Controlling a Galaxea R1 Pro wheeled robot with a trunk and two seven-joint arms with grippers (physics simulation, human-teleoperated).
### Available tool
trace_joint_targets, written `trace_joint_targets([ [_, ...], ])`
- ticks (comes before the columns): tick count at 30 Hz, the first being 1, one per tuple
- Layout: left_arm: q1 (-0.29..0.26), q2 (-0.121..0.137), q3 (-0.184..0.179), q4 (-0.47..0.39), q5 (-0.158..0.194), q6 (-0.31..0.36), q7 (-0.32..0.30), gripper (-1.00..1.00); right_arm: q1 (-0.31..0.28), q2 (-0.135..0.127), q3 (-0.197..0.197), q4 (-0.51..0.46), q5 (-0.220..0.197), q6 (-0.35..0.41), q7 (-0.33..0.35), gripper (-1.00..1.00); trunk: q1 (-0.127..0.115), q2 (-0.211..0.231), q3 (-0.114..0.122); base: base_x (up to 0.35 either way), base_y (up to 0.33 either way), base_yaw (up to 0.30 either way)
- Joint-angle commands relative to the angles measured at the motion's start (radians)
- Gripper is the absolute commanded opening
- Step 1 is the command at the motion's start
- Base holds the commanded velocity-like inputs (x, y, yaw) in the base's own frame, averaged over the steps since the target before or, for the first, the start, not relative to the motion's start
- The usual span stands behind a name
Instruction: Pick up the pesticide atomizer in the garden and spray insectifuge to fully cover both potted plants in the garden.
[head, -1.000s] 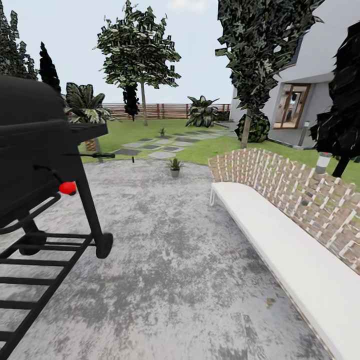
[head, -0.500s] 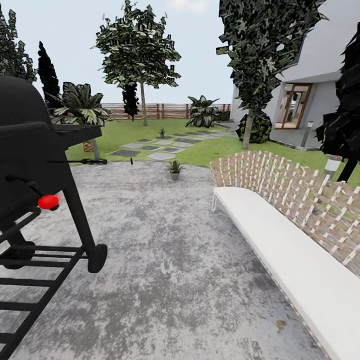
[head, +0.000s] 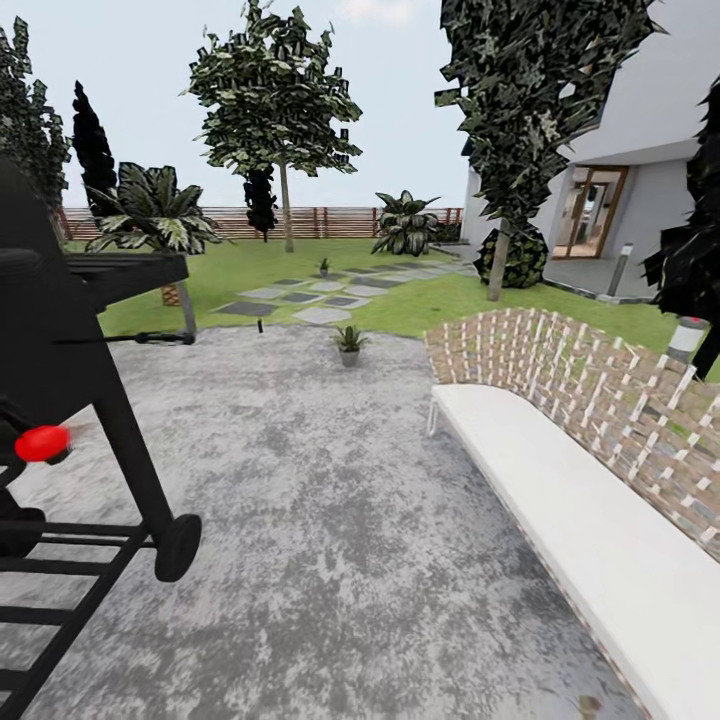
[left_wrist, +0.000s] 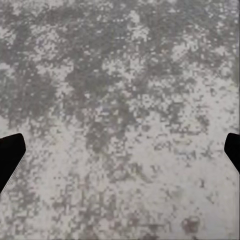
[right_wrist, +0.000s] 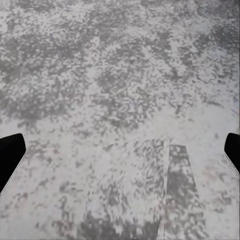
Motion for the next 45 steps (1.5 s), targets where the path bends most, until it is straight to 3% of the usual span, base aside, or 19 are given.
trace_joint_targets([
  [1,-0.001,0.000,0.002,0.001,-0.002,-0.004,0.001,1.00,-0.001,0.000,-0.001,0.001,0.001,-0.003,0.000,1.00,0.000,0.000,-0.001,0.336,0.000,0.000],
  [37,-0.001,0.000,0.002,0.001,-0.002,-0.004,0.001,1.00,-0.001,0.001,0.001,0.001,0.000,-0.004,0.000,1.00,0.000,0.000,-0.001,0.336,0.000,0.001],
  [45,-0.001,0.000,0.002,0.001,-0.002,-0.004,0.001,1.00,-0.001,0.002,0.001,0.001,0.000,-0.004,0.000,1.00,0.000,0.000,-0.001,0.336,0.000,0.153],
])
